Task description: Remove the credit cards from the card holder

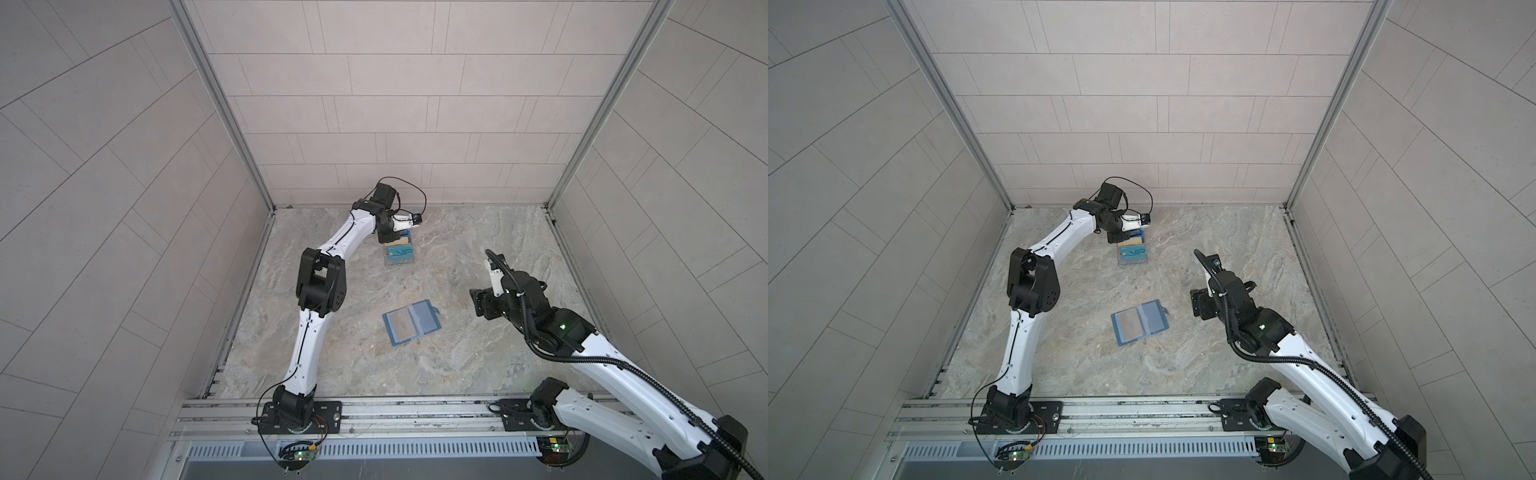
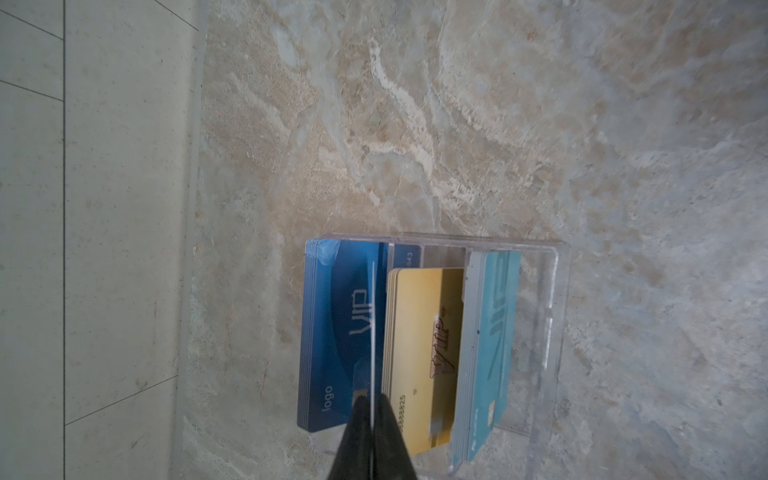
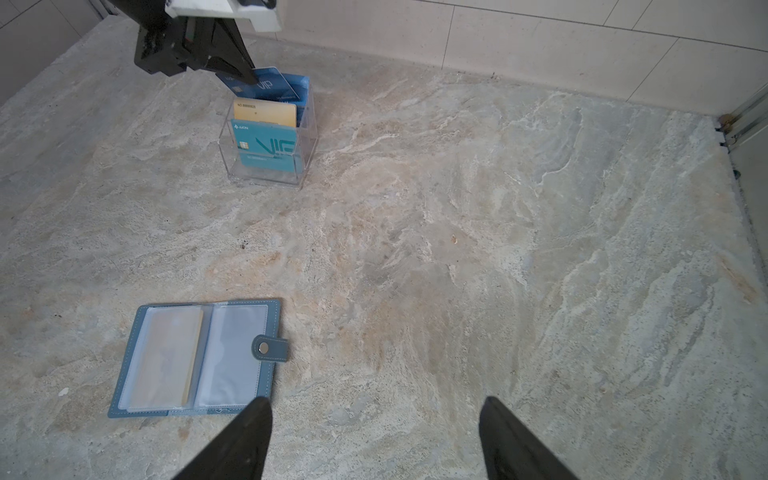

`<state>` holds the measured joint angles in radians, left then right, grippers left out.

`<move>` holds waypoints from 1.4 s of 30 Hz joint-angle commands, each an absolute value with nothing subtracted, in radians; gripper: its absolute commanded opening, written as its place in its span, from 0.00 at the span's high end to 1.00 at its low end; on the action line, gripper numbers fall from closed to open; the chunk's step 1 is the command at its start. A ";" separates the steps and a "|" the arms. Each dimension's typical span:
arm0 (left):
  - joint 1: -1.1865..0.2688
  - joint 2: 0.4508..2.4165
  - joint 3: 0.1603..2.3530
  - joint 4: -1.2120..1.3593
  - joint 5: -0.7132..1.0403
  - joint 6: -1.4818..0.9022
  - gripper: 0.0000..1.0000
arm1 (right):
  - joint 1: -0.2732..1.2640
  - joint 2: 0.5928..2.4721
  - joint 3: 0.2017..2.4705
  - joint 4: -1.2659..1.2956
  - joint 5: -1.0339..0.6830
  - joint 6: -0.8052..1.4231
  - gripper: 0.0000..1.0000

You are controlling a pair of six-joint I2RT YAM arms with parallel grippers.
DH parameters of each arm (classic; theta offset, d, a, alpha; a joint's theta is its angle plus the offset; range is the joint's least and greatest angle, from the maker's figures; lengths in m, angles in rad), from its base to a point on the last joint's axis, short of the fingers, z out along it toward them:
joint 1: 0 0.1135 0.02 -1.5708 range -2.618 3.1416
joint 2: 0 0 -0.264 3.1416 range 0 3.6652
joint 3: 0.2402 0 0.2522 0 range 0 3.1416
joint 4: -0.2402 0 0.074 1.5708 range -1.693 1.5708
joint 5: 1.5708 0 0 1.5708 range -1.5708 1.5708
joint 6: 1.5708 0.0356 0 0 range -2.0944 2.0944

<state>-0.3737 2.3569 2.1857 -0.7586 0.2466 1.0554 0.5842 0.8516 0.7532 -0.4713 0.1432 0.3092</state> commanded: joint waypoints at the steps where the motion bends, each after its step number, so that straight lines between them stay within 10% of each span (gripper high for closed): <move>1: -0.374 2.375 2.171 -0.742 0.260 1.049 0.92 | 0.584 0.831 0.735 -0.463 0.166 0.321 0.19; 42: -0.377 2.340 2.079 -0.619 0.216 1.000 0.60 | 0.584 0.816 0.715 -0.443 0.171 0.327 0.19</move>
<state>-0.3744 2.3573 2.0975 -0.6167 0.2222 1.0172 0.5842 0.8249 0.7269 -0.4633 0.1509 0.3157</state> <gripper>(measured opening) 0.393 0.813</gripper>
